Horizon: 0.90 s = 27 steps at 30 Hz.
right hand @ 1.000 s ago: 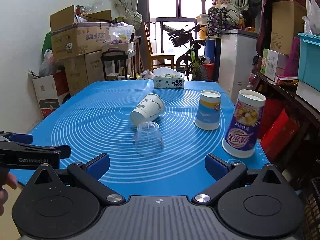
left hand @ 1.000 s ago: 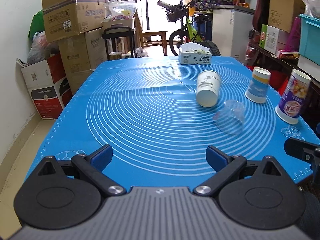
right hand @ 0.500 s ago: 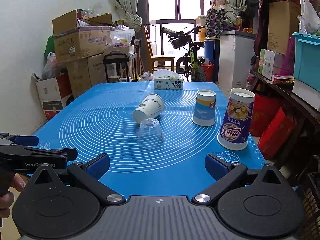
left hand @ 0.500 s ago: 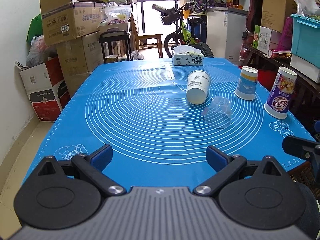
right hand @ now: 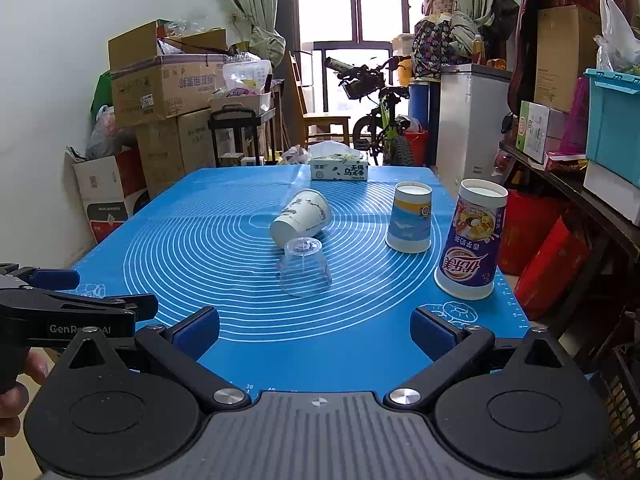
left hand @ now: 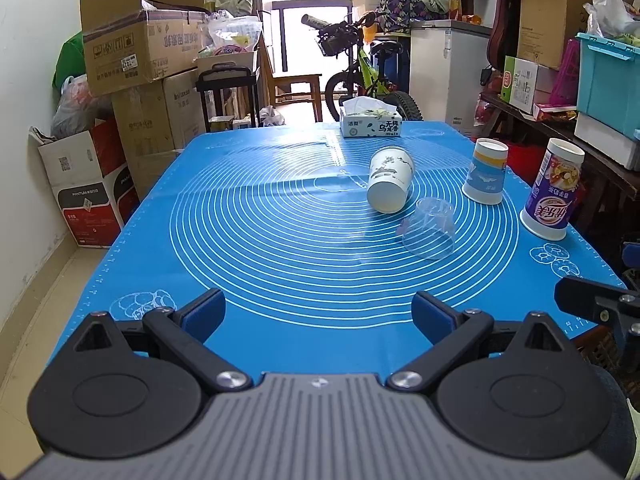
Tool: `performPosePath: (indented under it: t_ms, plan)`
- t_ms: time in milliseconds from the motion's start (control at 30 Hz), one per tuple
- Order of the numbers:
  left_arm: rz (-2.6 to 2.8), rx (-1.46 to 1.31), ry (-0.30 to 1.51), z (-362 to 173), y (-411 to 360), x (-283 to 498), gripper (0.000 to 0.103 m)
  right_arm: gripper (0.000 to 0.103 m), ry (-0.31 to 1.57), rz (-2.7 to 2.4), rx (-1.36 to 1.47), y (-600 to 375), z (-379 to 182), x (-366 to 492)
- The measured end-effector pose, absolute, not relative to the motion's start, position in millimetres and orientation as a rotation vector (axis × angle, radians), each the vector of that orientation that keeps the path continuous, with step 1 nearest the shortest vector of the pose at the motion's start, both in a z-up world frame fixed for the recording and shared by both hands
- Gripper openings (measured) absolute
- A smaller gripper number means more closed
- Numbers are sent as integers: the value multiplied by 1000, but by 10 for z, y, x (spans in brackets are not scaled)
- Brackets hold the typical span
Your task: Flip cup upside down
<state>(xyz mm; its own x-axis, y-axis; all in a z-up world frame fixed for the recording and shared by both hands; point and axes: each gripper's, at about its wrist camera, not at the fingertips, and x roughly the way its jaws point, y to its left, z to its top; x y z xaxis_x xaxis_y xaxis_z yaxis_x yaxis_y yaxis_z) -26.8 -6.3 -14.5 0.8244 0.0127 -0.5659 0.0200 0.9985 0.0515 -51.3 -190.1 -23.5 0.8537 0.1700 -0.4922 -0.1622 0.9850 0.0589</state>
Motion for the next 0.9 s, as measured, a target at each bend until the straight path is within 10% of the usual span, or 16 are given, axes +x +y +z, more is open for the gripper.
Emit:
performPosePath:
  t_ms: [900]
  plan:
    - [-12, 61, 606, -130, -82, -279, 98, 103, 530, 181, 20, -1898, -238, -529]
